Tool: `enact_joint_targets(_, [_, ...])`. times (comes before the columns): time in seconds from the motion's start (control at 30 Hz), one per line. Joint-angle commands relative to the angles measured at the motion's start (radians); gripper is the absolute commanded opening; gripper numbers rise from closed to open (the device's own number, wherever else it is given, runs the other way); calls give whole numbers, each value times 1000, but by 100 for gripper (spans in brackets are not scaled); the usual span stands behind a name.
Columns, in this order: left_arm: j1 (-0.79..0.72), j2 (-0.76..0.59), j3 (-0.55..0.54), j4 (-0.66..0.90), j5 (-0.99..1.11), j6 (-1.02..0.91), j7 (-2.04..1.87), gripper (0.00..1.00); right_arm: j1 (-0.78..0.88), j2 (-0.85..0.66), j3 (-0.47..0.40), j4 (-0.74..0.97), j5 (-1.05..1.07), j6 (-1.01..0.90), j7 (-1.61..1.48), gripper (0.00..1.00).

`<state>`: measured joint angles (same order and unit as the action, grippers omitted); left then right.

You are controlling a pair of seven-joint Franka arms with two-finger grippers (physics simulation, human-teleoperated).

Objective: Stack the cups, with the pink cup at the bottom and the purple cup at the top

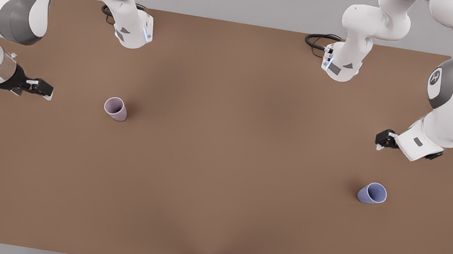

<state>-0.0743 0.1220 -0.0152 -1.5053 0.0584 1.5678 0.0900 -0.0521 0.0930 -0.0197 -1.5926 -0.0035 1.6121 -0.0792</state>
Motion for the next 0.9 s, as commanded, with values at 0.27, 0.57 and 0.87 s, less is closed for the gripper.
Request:
enact_joint_targets(0.27, [-2, 13, 0, -1, 3, 23, 19, 100, 3, -32, -5, -346, 0, 333, -68, 100])
enact_joint_targets(0.57, [-1, 24, 0, -19, 3, 32, 17, 100, 90, -127, 7, -742, 2, 624, -62, 100])
enact_joint_targets(0.87, [-1, 38, 0, -20, 3, 34, 17, 100, 129, -119, 14, -902, 0, 810, -182, 100])
